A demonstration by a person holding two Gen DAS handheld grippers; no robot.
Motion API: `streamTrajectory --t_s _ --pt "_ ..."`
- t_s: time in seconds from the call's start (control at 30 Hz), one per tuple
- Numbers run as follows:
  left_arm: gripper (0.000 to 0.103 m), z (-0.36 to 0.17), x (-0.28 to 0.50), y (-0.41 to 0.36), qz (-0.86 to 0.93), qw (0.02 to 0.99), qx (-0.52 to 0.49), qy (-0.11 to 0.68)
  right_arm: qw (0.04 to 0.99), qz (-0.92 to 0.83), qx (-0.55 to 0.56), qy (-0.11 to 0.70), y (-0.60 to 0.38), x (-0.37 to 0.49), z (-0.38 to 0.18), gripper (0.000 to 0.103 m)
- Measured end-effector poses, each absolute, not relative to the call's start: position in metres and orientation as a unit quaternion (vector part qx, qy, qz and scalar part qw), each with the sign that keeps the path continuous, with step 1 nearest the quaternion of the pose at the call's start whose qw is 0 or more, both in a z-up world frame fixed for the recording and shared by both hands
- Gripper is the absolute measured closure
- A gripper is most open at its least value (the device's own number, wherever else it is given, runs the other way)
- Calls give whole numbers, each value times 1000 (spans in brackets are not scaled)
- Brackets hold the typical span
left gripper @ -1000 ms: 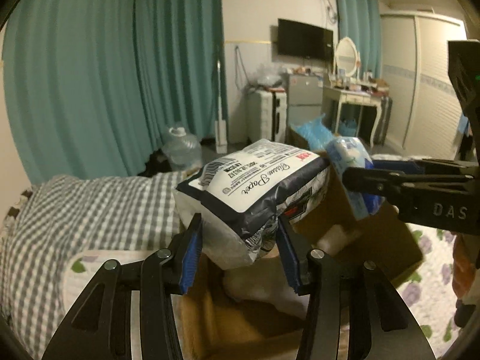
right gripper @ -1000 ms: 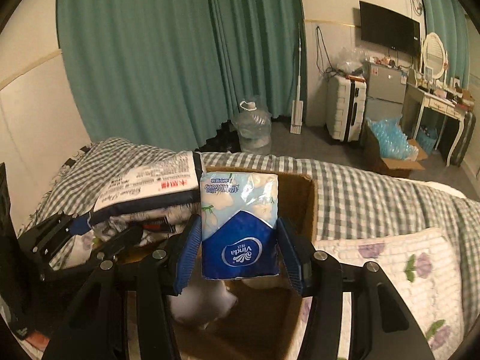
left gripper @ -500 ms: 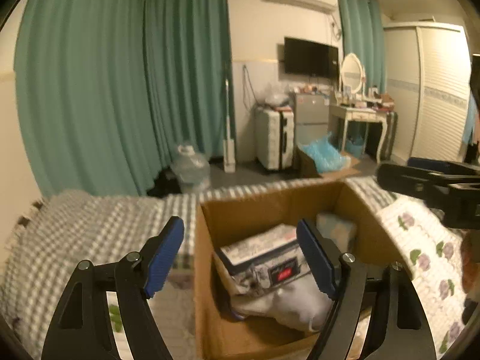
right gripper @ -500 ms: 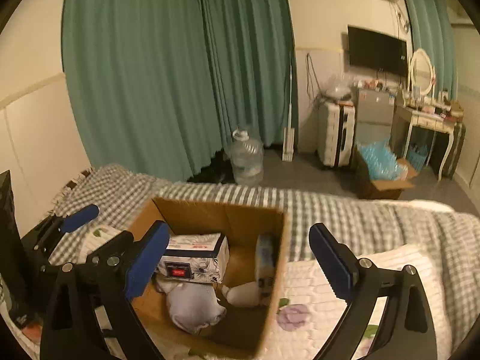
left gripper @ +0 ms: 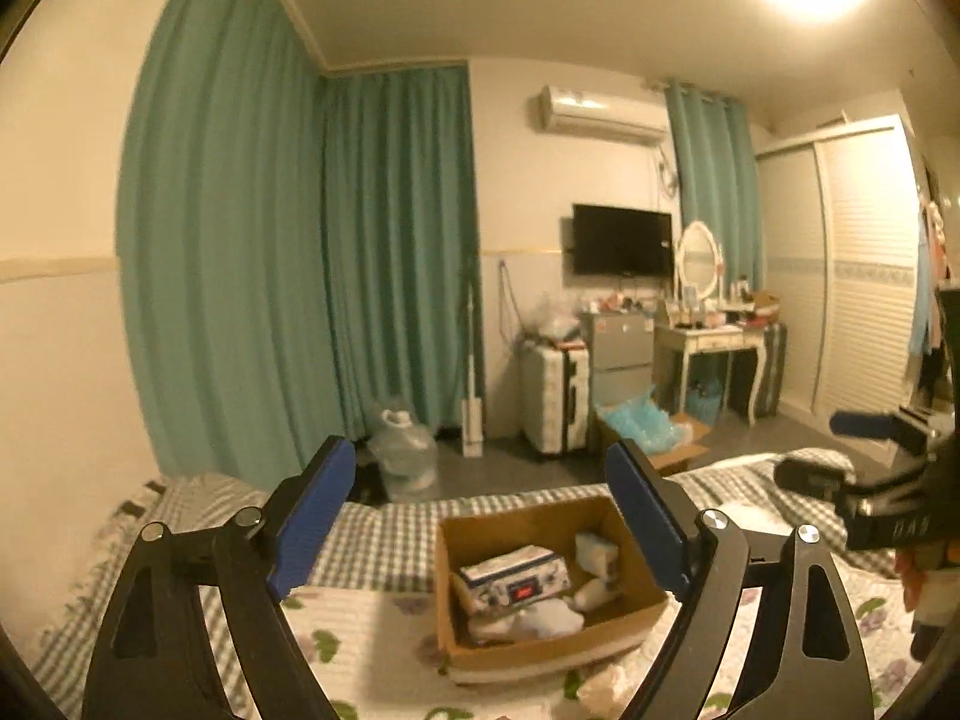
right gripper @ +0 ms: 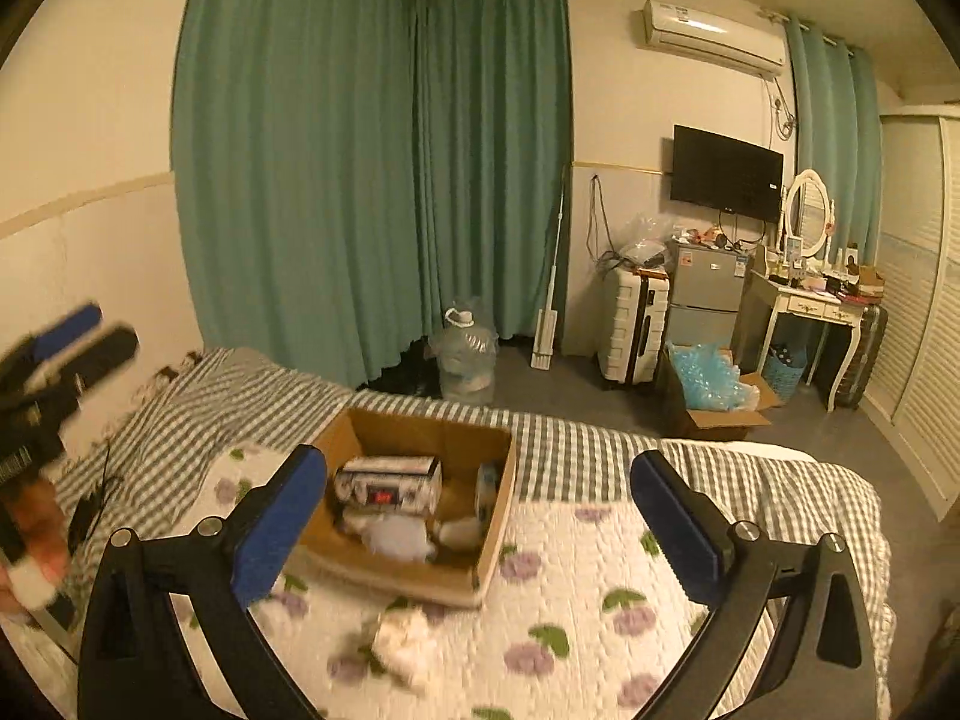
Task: Organize soft objects
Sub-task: 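Carry both packs into the cardboard box and open both tools, then grasp the white glove with the left tool while the right tool grasps the white sock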
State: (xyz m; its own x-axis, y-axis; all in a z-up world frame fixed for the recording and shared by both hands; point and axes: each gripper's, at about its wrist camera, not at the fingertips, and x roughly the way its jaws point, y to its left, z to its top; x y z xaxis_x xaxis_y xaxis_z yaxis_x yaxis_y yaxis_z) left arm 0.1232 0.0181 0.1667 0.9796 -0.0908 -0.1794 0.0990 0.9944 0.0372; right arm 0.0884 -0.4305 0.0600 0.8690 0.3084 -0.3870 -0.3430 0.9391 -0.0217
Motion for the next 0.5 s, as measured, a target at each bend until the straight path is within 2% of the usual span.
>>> streamTrajectory --t_s 0.13,0.27,0.5 --pt "16 165 92 32 -40 996 29 80 963 172 -55 198 -425 60 46 1" --pt "16 141 80 40 -33 994 29 100 959 172 -77 211 -407 47 17 1" --pt "16 52 100 54 -33 978 10 205 944 180 -72 268 -385 59 -70 1"
